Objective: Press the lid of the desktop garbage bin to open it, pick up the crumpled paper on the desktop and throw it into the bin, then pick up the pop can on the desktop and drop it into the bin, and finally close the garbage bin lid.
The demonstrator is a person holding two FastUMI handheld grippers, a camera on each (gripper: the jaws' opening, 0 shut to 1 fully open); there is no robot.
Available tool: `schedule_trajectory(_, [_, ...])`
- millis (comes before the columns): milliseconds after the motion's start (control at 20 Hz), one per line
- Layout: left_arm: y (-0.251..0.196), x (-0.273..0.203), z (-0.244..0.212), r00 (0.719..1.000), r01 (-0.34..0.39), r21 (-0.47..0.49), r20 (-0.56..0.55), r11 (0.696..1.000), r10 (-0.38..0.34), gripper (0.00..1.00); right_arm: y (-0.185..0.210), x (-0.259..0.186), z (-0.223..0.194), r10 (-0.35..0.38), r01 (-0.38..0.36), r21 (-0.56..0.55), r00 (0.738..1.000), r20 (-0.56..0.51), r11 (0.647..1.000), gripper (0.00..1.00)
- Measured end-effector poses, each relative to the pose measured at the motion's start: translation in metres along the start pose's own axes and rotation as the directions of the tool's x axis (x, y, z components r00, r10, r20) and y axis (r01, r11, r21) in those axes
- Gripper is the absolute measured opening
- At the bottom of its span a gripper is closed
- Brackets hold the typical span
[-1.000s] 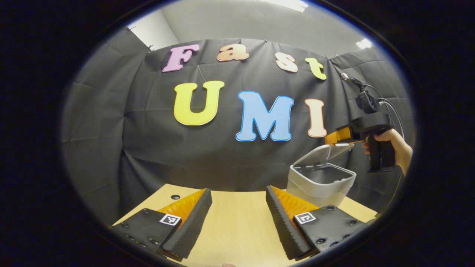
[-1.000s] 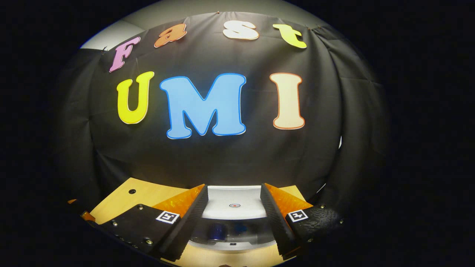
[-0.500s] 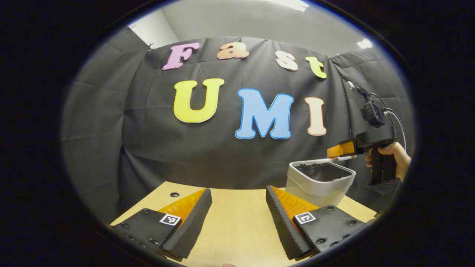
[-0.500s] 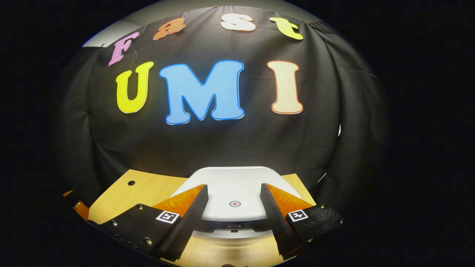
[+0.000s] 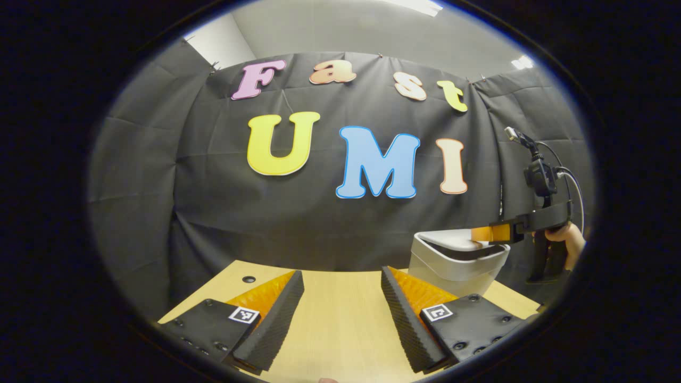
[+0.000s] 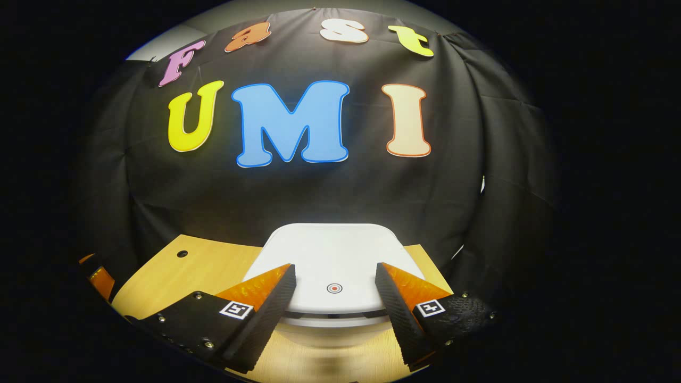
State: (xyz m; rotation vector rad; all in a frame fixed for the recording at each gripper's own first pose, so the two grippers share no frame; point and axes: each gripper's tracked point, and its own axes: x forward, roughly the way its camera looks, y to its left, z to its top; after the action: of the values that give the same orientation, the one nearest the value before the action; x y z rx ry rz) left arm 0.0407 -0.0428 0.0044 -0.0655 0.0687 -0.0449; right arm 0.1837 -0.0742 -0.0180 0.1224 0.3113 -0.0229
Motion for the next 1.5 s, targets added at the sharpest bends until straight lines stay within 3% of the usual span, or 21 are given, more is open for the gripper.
schedule_trajectory(700, [-0.001,0.002,0.001,1.000,0.019,-0.019,0.015,1.000,-0.019,0.96,0.003,-0.001,-0.015,-0.007,0.006,-0.005,0.999,-0.043,1.000,0.96])
schedule_trajectory(1500, [-0.022,0.021,-0.005,0.991,0.137,-0.054,0.011,0.989,-0.137,0.96,0.004,0.002,-0.023,-0.016,0.018,0.024,0.996,-0.091,1.000,0.97])
